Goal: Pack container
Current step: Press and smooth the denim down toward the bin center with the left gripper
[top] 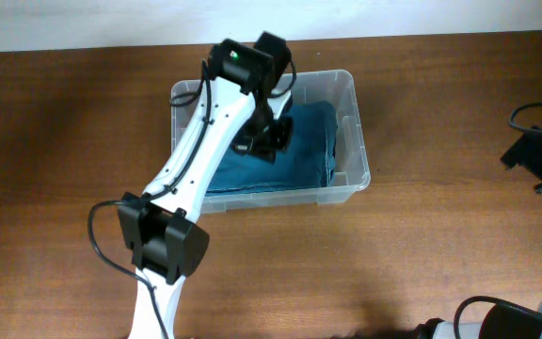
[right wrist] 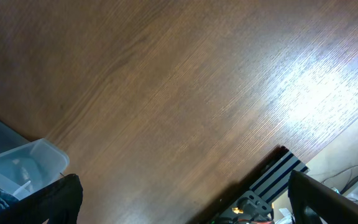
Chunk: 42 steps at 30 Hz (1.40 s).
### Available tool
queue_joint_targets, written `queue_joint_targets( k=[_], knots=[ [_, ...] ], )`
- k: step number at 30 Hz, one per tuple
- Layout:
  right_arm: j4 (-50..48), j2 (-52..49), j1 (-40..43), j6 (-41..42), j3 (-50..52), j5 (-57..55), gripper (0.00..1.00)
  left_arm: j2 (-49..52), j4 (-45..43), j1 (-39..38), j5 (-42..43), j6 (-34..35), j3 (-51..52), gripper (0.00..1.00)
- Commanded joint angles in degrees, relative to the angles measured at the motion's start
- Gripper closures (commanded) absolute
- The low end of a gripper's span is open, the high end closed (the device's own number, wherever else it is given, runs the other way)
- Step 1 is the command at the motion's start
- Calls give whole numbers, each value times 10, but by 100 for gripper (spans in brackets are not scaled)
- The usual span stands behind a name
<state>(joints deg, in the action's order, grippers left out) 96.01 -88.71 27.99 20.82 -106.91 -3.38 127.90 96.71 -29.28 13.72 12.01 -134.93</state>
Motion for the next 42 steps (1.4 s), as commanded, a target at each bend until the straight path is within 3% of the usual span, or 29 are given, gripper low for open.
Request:
queue_joint_targets(
  k=[1, 14, 18, 42],
  knots=[
    [0, 2, 3, 3, -1, -1, 1, -29, 0, -17, 4, -12, 65, 99],
    [0, 2, 3, 3, -1, -1, 2, -29, -1, -28, 3, -14, 150, 99],
    [0, 2, 3, 3, -1, -1, 2, -29, -39, -28, -2, -14, 168, 99],
    [0, 2, 2, 3, -1, -1, 2, 20, -134, -24, 6, 8, 169, 99]
  ],
)
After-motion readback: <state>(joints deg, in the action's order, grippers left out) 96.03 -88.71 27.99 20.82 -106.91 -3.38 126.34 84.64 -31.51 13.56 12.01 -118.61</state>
